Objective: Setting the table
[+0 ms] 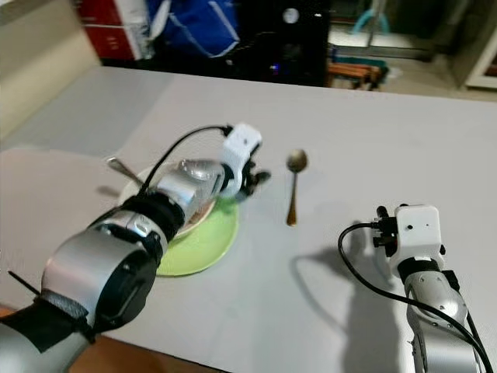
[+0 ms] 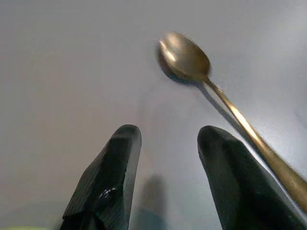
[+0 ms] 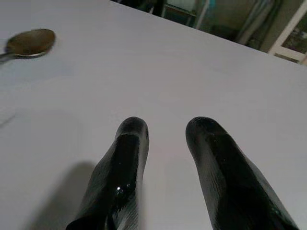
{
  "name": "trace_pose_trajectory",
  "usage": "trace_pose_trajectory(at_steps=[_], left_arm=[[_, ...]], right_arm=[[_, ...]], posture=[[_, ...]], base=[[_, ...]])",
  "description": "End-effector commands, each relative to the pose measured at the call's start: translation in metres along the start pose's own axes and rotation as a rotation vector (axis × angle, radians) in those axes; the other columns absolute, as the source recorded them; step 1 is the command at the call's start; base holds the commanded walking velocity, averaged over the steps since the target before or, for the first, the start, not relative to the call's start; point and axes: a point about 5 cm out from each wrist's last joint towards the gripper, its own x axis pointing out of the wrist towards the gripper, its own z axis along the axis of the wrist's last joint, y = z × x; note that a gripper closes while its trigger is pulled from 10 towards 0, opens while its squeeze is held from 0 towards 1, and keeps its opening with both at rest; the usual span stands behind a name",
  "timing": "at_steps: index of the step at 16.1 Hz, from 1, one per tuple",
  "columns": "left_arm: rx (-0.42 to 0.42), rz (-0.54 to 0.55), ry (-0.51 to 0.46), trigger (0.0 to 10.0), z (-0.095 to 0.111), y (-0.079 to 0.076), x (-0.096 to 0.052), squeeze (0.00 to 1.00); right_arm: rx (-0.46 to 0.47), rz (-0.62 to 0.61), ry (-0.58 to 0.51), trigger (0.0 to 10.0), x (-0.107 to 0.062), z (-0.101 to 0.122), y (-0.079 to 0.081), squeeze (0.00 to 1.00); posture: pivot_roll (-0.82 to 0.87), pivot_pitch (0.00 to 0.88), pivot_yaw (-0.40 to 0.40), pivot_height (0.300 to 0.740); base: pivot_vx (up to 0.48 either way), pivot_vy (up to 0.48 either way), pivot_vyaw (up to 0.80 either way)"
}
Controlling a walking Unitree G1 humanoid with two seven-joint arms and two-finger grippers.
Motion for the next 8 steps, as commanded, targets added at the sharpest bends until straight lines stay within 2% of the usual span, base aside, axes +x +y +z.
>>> trace_pose_trajectory(at_steps=[1, 5, 7, 8], left_arm=[[-0.011, 0.030, -0.069, 10.0, 0.022, 0.003, -0.003, 0.00], [0.009, 0.043, -0.144, 10.0, 0.033, -0.004, 0.000, 0.00], [0.012, 0.026, -0.166, 10.0, 0.032, -0.014, 0.004, 0.00], [0.033, 0.011, -0.170, 10.0, 0.029, -0.022, 0.006, 0.00]], right_arm=[[-0.005, -0.009, 0.008, 10.0, 0.000, -0.004, 0.000, 0.00], [-0.007, -0.007, 0.003, 10.0, 0.002, -0.003, 0.001, 0.00], [-0.014, -0.020, -0.005, 10.0, 0.000, -0.003, 0.002, 0.00], [-0.040, -0.072, -0.042, 10.0, -0.003, 0.005, -0.004, 0.00]], posture=[[-0.26, 0.034, 0.094, 0.740], [-0.27, 0.028, 0.107, 0.740], [-0.28, 0.025, 0.121, 0.740], [-0.30, 0.025, 0.130, 0.740]], base=[[0.000, 0.000, 0.00], [0.000, 0.000, 0.00], [0.000, 0.000, 0.00], [0.000, 0.000, 0.00]])
